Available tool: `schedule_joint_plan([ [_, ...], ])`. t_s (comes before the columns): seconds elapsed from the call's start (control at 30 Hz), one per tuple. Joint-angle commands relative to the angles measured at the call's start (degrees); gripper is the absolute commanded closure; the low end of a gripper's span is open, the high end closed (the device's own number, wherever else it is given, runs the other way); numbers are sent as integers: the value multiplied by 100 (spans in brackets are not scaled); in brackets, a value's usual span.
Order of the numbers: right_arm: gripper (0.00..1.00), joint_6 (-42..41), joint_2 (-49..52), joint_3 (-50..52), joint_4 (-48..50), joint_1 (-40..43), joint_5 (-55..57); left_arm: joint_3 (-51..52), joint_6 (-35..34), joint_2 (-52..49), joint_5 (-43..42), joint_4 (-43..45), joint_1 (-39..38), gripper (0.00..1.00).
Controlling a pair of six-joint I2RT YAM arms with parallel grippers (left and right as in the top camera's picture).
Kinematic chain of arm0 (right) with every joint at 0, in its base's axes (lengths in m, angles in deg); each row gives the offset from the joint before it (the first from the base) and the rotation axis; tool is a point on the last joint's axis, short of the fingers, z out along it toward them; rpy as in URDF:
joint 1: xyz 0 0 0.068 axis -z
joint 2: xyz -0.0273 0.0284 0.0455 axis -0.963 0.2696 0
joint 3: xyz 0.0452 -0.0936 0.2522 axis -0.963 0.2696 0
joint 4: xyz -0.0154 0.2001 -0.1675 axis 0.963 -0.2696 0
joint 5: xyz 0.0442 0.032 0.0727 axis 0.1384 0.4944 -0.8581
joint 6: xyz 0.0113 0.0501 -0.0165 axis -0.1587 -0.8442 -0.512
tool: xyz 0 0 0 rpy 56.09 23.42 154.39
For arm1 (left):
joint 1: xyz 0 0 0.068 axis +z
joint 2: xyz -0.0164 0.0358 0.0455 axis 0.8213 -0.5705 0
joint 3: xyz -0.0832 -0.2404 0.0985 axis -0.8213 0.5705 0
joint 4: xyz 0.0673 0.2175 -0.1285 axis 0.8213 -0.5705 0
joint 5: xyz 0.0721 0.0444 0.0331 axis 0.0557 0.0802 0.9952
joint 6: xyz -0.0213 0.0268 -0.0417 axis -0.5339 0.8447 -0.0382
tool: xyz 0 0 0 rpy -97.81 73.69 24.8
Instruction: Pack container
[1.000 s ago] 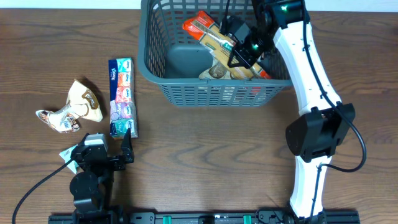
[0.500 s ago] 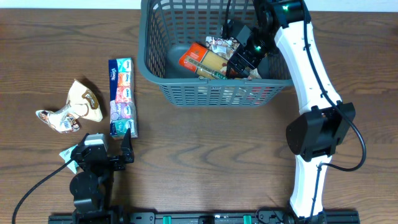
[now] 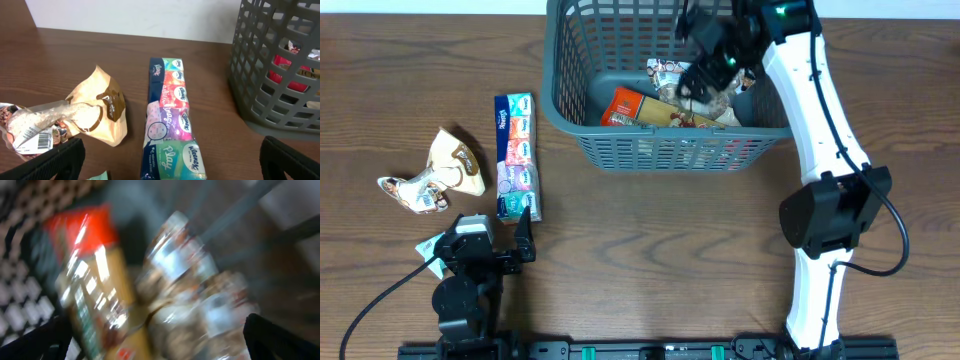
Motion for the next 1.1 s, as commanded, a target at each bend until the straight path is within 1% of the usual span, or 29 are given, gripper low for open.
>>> schedule_joint_plan([
  [0.0,1,-796,-15,-863,415,-20,275,142,-9,37,-57,-20,28,1],
  [0.1,1,-1178,-15,-1705,787,24,935,142,-11,37,-55,-20,28,1],
  [0.2,1,-1484,-15,-2592,820,136,2146,142,-11,37,-55,-20,28,2],
  [0.27,1,-1663,-17,-3215,678,280,3167,142,-11,37,-55,-20,28,1],
  [0.33,1,-1696,-22,-3727,417,476,3884,142,-11,35,-57,-20,28,1],
  [0.43,1,-2118,-140,-4183,-68,920,4607,142,-11,35,-55,-20,28,1],
  [0.57,1,-2868,-328,-4293,-850,1709,4725,142,-11,37,-55,-20,28,1],
  [0.73,1,-3945,-326,-4218,-1744,2594,4719,142,-11,35,-57,-20,28,1],
  [0.9,1,-4299,-326,-3947,-2164,3228,4721,142,-11,35,-57,-20,28,1],
  [1.07,1,-5318,-326,-3405,-2562,3727,4684,142,-11,35,-55,-20,28,1],
])
